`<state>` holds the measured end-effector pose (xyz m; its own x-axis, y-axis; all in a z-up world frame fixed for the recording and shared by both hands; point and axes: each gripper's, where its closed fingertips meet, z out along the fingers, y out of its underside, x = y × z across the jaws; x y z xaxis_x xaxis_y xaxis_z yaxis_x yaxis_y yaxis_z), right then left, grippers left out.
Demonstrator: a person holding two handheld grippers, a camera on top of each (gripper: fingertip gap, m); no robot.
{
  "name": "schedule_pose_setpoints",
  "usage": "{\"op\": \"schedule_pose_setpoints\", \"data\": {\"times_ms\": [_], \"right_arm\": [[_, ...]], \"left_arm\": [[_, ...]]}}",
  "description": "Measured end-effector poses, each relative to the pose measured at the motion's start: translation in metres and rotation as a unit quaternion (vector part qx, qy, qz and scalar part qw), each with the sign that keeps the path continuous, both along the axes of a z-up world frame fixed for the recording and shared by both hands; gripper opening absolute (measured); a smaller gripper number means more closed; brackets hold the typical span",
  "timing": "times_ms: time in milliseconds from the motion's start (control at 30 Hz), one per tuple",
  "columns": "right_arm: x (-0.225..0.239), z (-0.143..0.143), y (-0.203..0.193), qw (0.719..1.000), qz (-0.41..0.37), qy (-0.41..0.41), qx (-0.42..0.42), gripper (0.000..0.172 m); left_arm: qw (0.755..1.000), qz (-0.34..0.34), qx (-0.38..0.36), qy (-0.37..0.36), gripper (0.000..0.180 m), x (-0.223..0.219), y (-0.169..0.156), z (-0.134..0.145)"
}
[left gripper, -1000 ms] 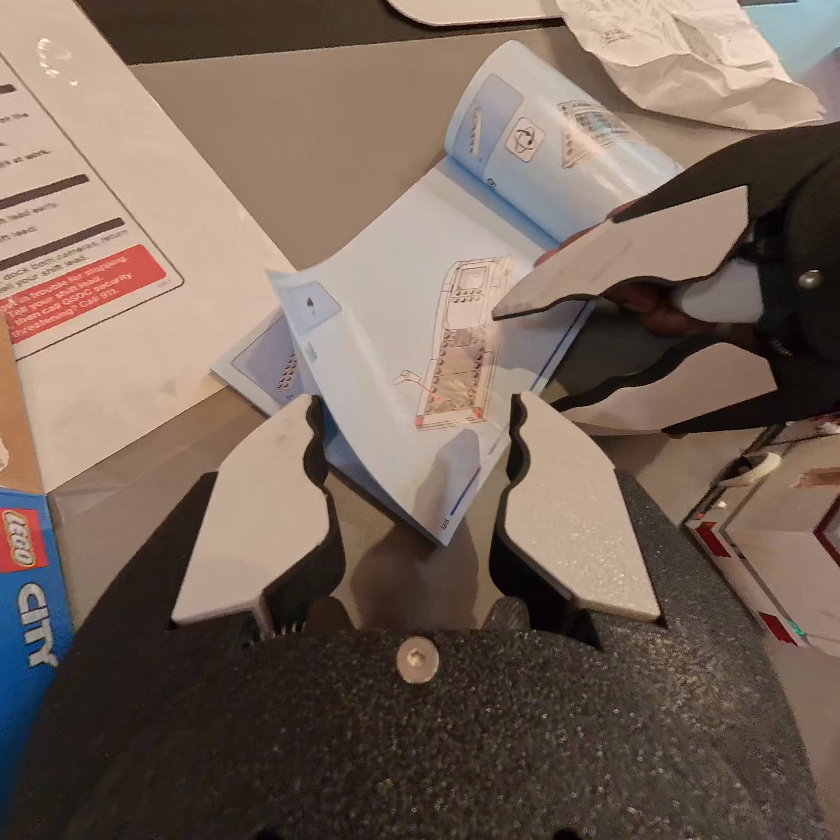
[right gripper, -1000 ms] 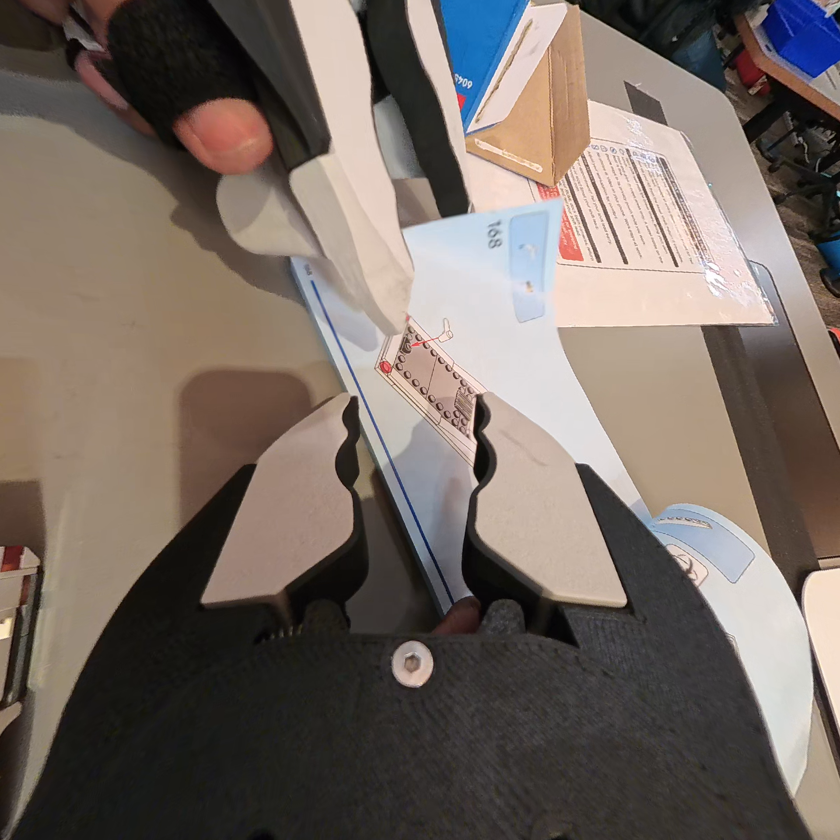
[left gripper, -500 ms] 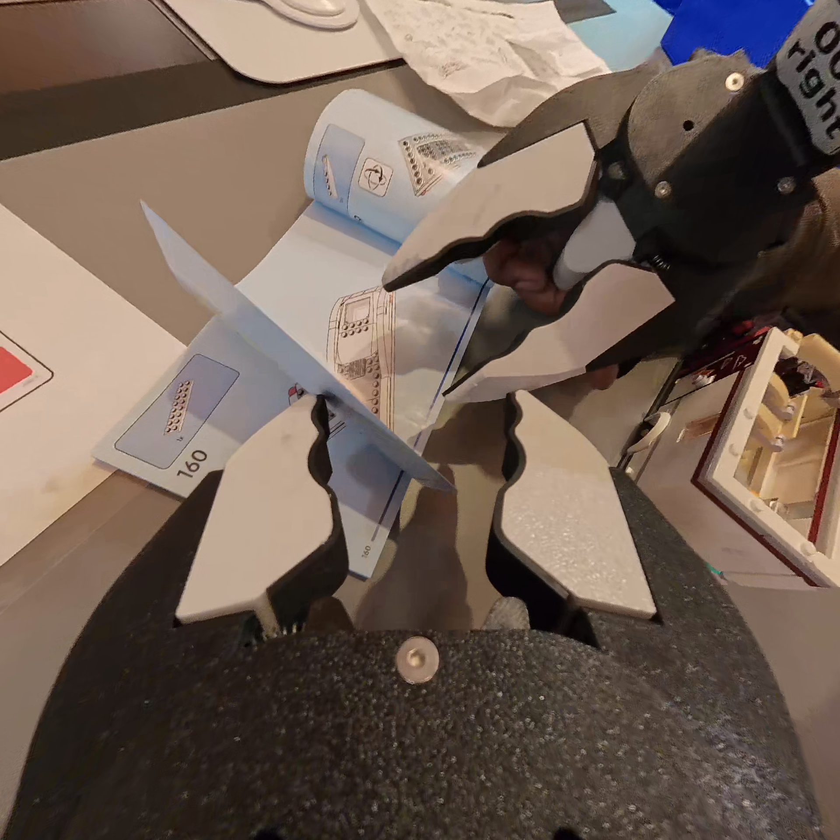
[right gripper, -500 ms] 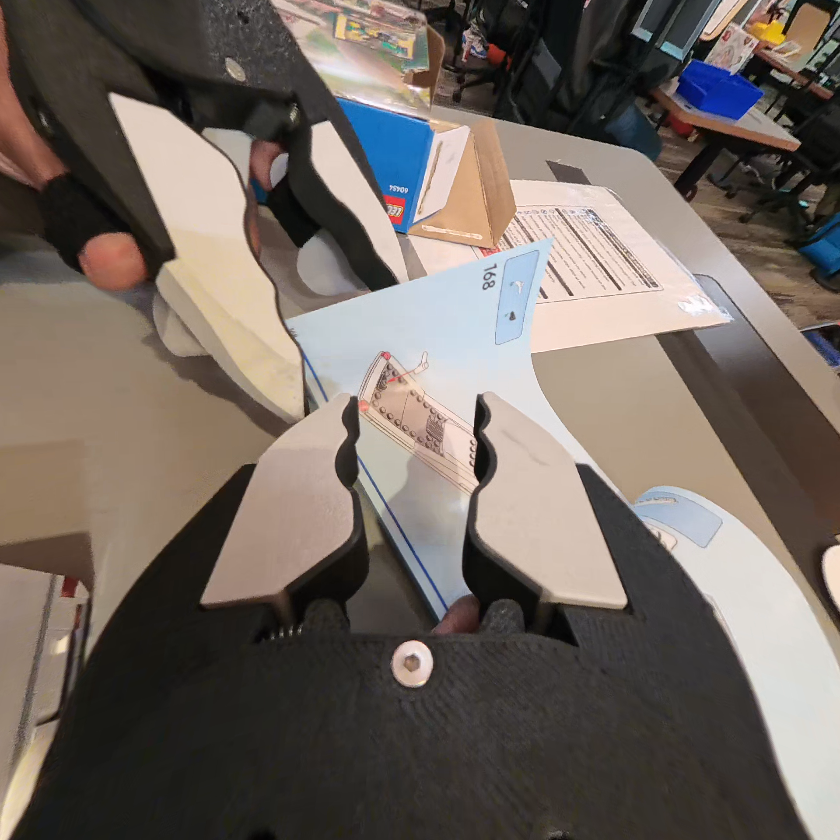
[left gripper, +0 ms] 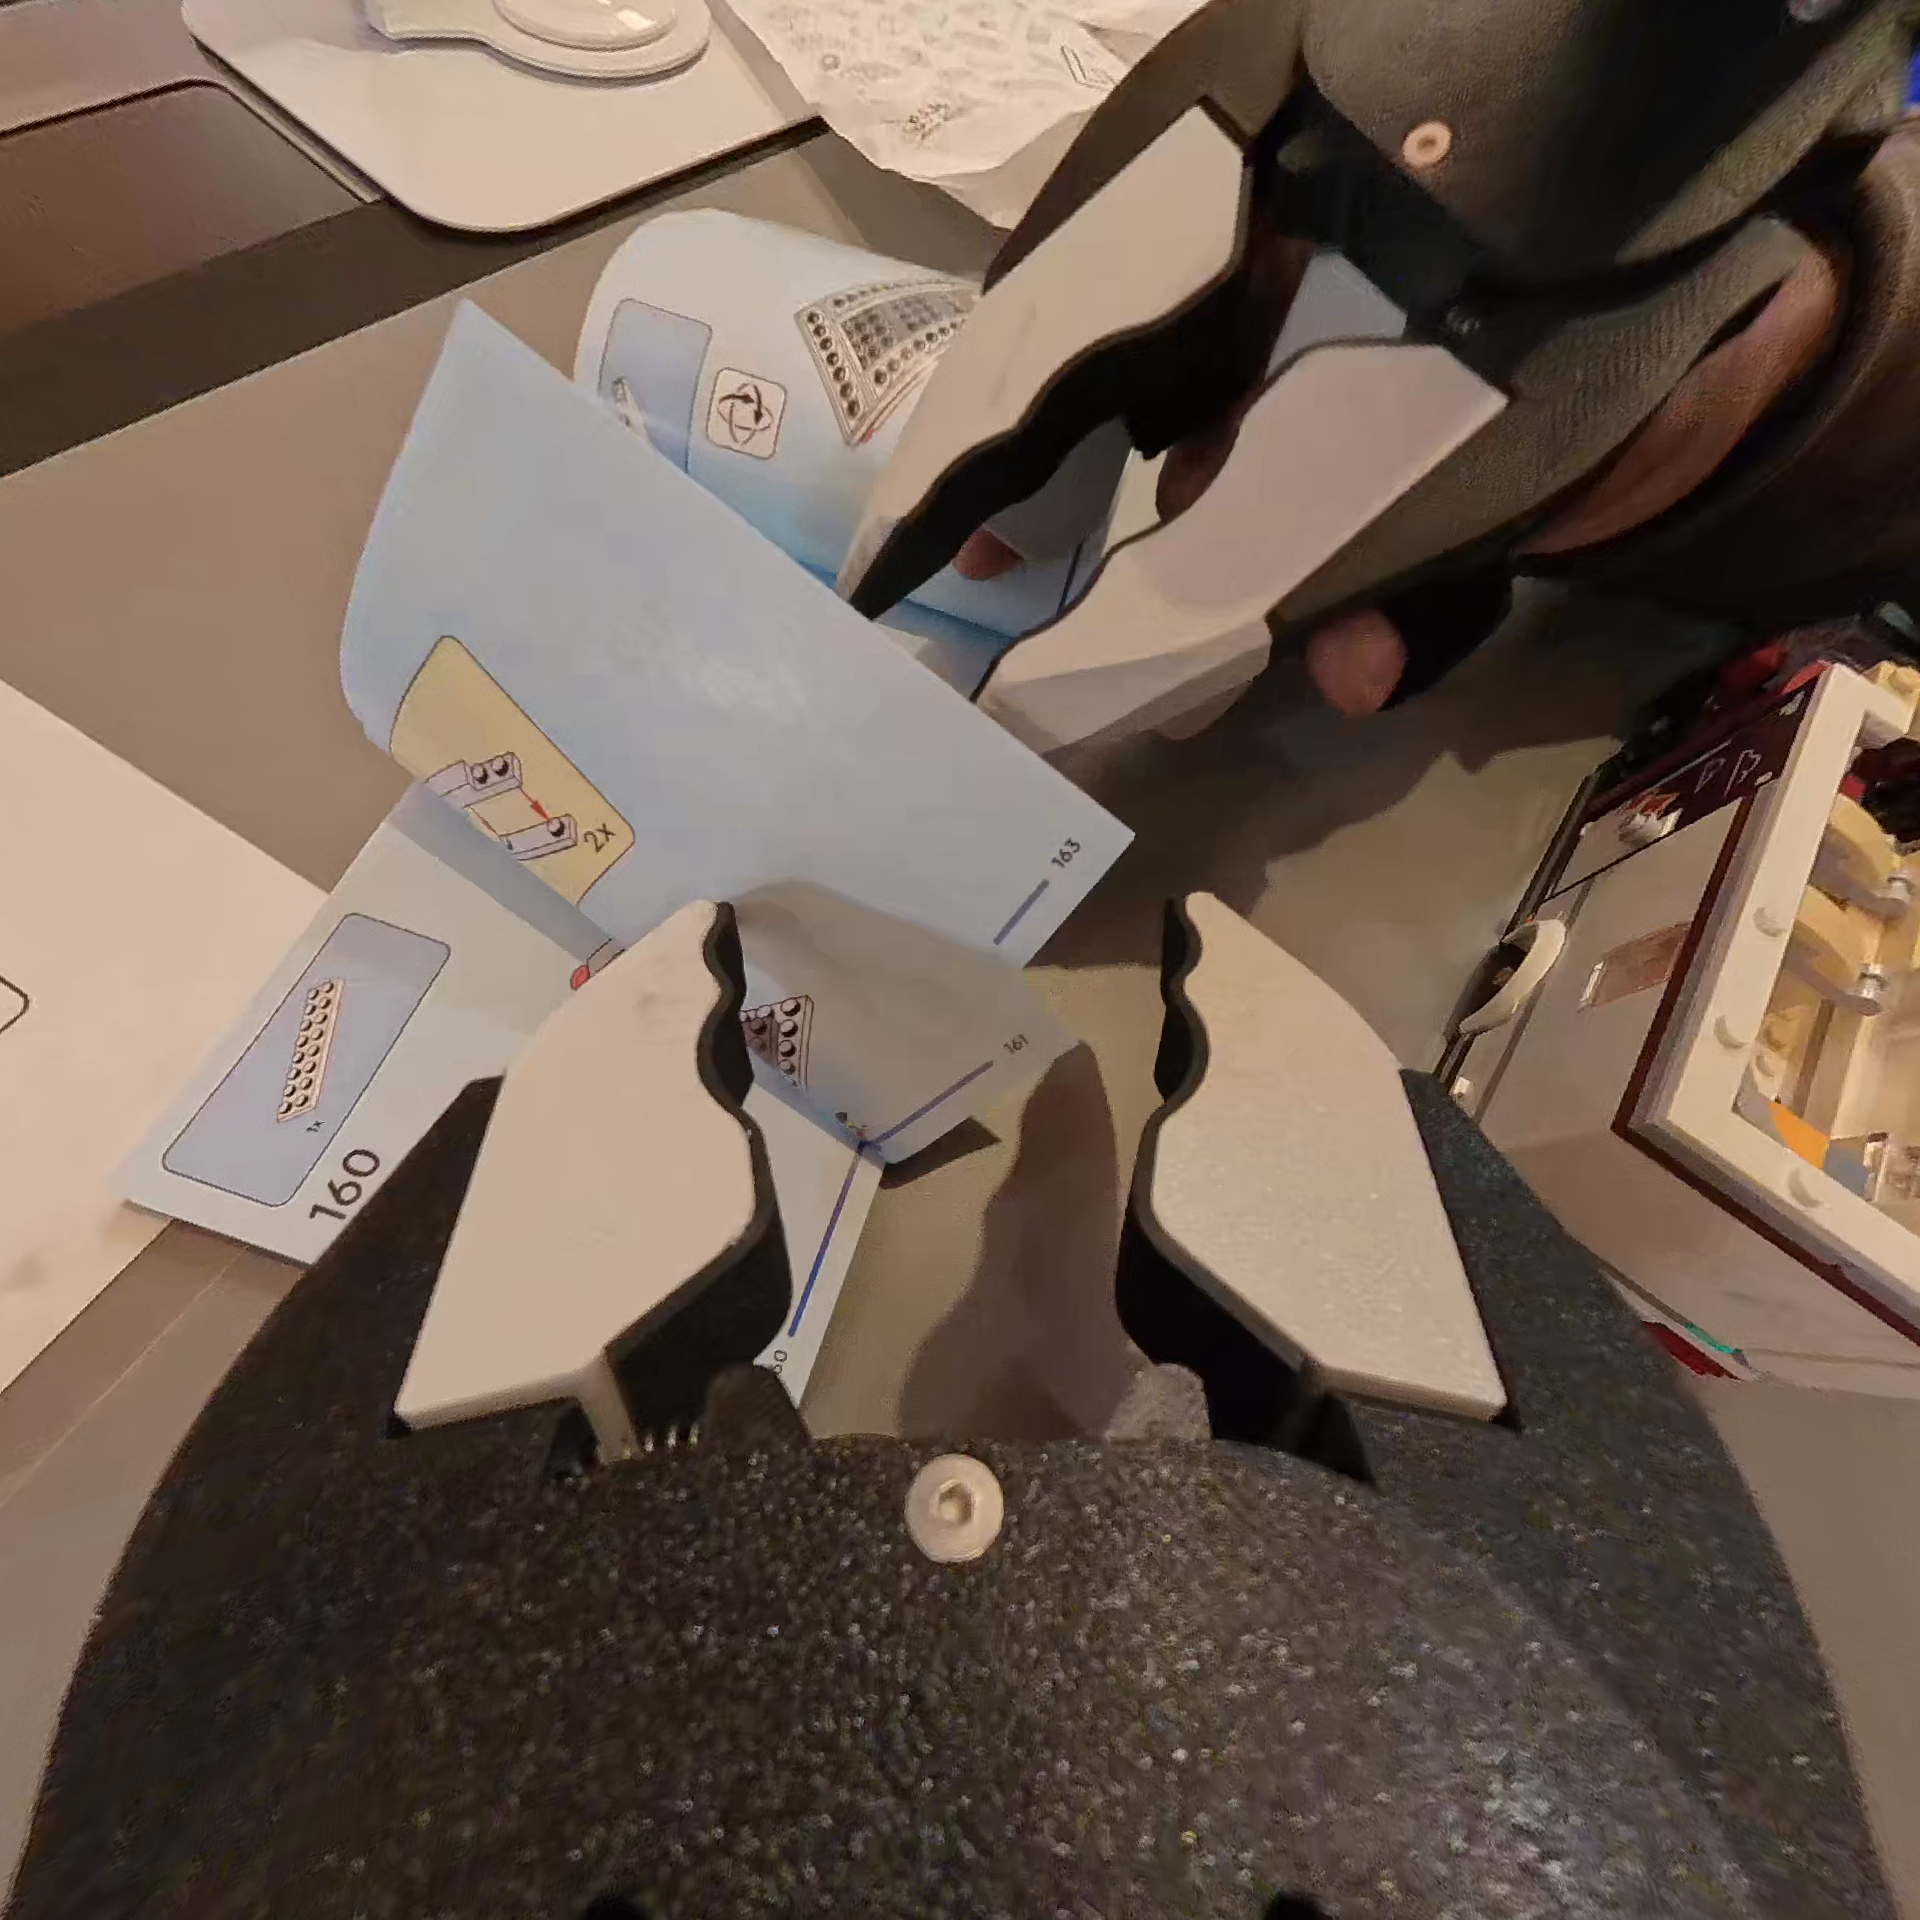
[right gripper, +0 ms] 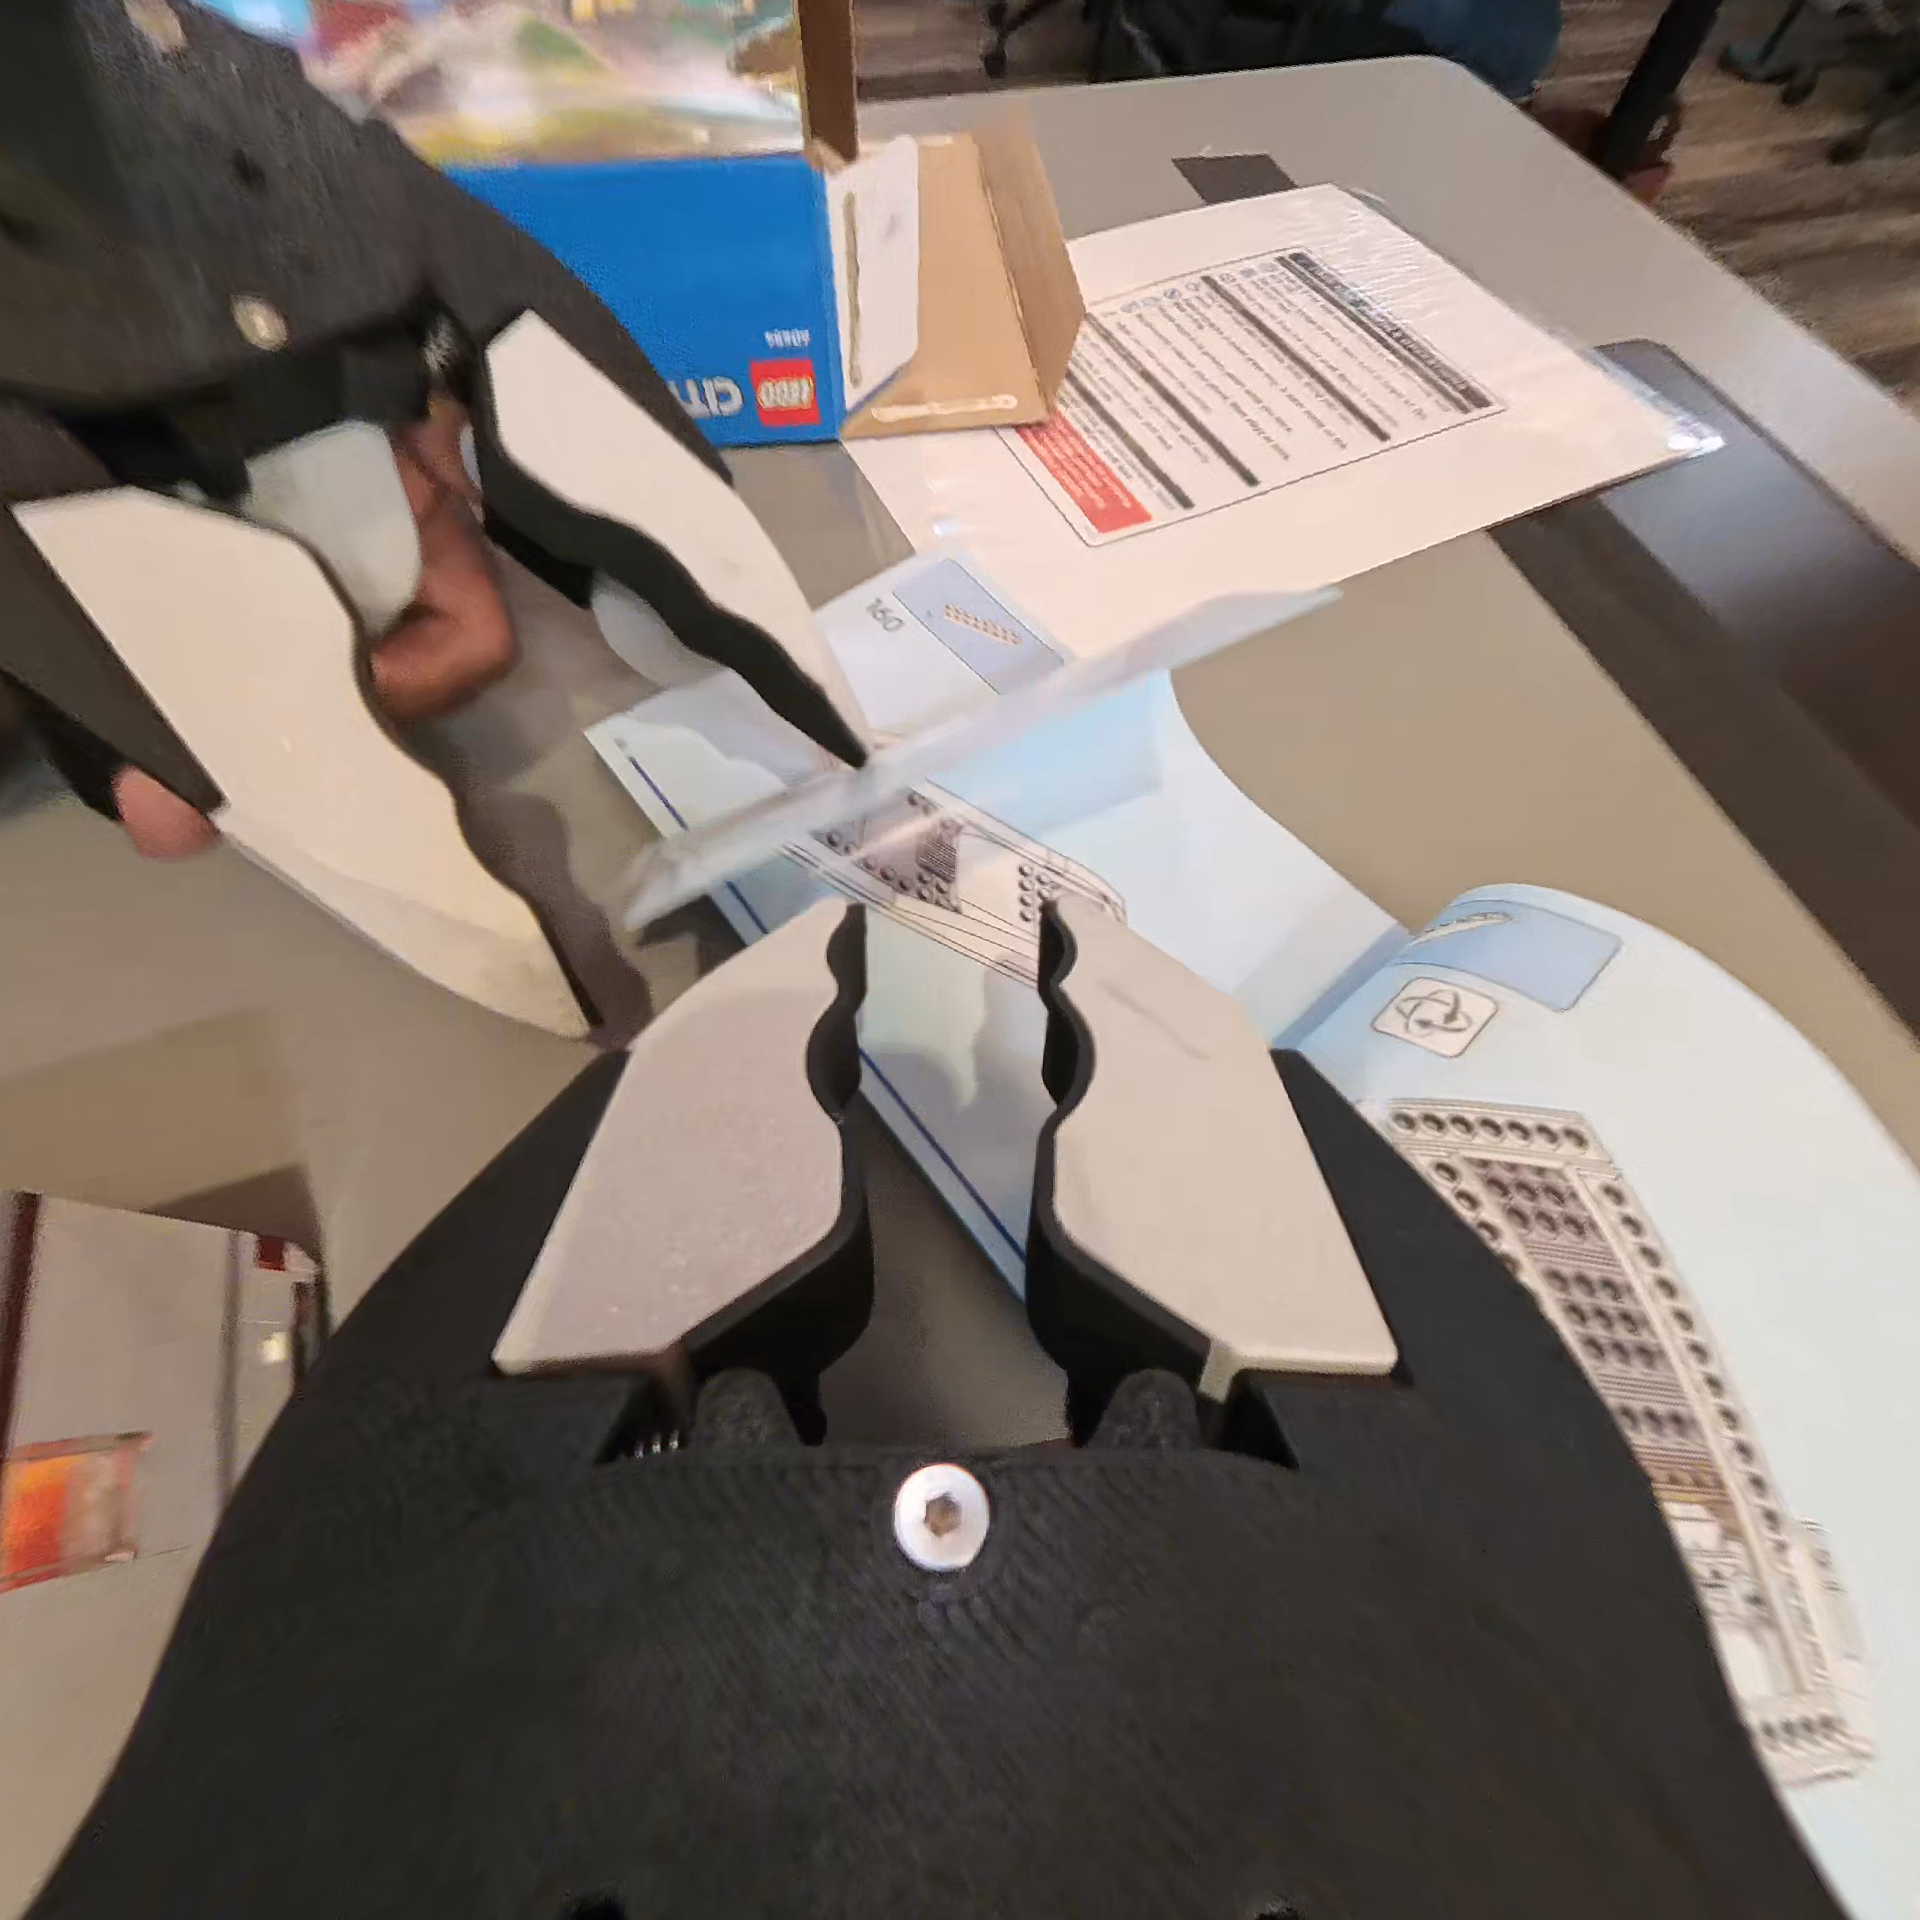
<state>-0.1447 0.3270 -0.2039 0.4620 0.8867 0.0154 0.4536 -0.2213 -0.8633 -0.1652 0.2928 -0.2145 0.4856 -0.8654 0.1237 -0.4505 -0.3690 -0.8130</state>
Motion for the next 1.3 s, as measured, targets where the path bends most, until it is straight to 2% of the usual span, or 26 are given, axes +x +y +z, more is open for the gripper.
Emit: {"op": "schedule_pose_setpoints", "data": {"times_ms": [167, 267, 433, 567, 700, 900, 1000, 1200, 1300], "right_arm": [[-0.004, 0.004, -0.005, 0.996, 0.015, 0.060, -0.066, 0.032], [-0.008, 0.010, -0.010, 0.992, 0.033, 0.089, -0.078, 0.033], [-0.013, 0.022, -0.014, 0.993, 0.051, 0.104, -0.017, 0.046], [-0.016, 0.025, -0.016, 0.994, 0.050, 0.093, 0.016, 0.047], [-0.018, 0.021, -0.020, 0.990, 0.042, 0.114, -0.065, 0.048], [-0.016, 0.039, -0.023, 0.964, 0.044, 0.193, -0.176, 0.049], [-0.017, 0.034, -0.024, 0.967, 0.048, 0.179, -0.175, 0.050], [-0.027, 0.019, -0.035, 0.988, 0.069, 0.102, -0.098, 0.055], [-0.028, 0.016, -0.034, 0.991, 0.062, 0.091, -0.081, 0.052]], "left_arm": [[1.000, -0.004, 0.004, 0.009, 0.078, 0.001, -0.001, -0.002], [1.000, -0.003, 0.003, 0.009, 0.078, 0.000, -0.001, -0.002], [1.000, -0.002, -0.002, 0.019, 0.078, -0.002, -0.001, -0.006], [1.000, -0.001, -0.002, 0.024, 0.078, -0.002, -0.001, -0.008], [0.999, -0.001, 0.002, 0.034, 0.078, -0.003, 0.000, -0.010], [0.999, -0.003, 0.009, 0.042, 0.078, -0.002, 0.000, -0.011], [0.999, -0.003, 0.013, 0.042, 0.078, -0.001, 0.000, -0.010], [0.999, -0.004, 0.021, 0.050, 0.078, -0.001, 0.000, -0.011], [0.998, -0.004, 0.024, 0.054, 0.078, -0.001, 0.000, -0.011]]}}
